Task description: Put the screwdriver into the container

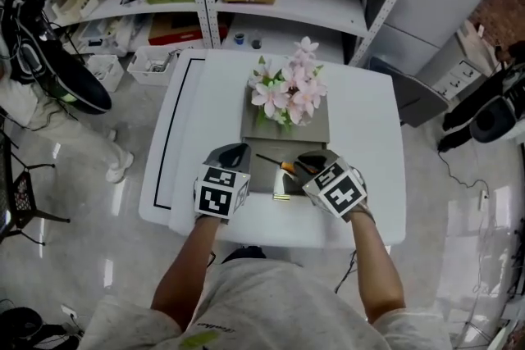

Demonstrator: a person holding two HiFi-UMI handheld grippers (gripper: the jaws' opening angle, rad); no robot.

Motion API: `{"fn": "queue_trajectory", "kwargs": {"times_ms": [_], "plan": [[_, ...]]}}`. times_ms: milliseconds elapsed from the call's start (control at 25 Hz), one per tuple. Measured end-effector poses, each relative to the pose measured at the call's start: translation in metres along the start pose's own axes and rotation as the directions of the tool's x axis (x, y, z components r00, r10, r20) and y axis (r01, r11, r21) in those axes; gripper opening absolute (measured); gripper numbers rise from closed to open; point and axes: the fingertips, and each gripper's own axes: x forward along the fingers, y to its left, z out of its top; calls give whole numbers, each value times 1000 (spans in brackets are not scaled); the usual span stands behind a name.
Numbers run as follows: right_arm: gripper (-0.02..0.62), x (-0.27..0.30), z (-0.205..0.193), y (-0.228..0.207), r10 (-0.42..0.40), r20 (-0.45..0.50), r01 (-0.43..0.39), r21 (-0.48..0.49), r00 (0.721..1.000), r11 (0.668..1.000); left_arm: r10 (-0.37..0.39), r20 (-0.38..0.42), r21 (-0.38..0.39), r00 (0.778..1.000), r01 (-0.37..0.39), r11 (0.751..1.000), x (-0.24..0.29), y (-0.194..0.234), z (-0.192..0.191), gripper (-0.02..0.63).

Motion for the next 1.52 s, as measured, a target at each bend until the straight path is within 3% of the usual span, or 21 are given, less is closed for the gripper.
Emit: {"fn": "queue_trajectory", "kwargs": {"times_ms": [400, 560, 760, 1160, 1520], "plan": [[6, -75, 2, -9, -116, 216, 85, 147, 969, 985, 41, 72, 1, 997, -41, 999, -31, -33, 28, 3], [6, -102, -2, -10, -161, 298, 98, 215, 941, 972, 48, 95, 10, 994, -49, 999, -42, -51, 31, 3], [5, -134, -9, -13, -245, 396, 135, 286, 885, 949, 52, 108, 27, 993, -55, 998, -52, -75, 29, 3], [5, -157, -26, -8, -259, 443, 131, 300, 858, 945, 62, 133, 36, 989, -67, 997, -65, -107, 26, 3], [5, -169, -32, -8, -264, 451, 132, 303, 853, 944, 56, 135, 44, 989, -62, 997, -69, -120, 26, 3]]}}
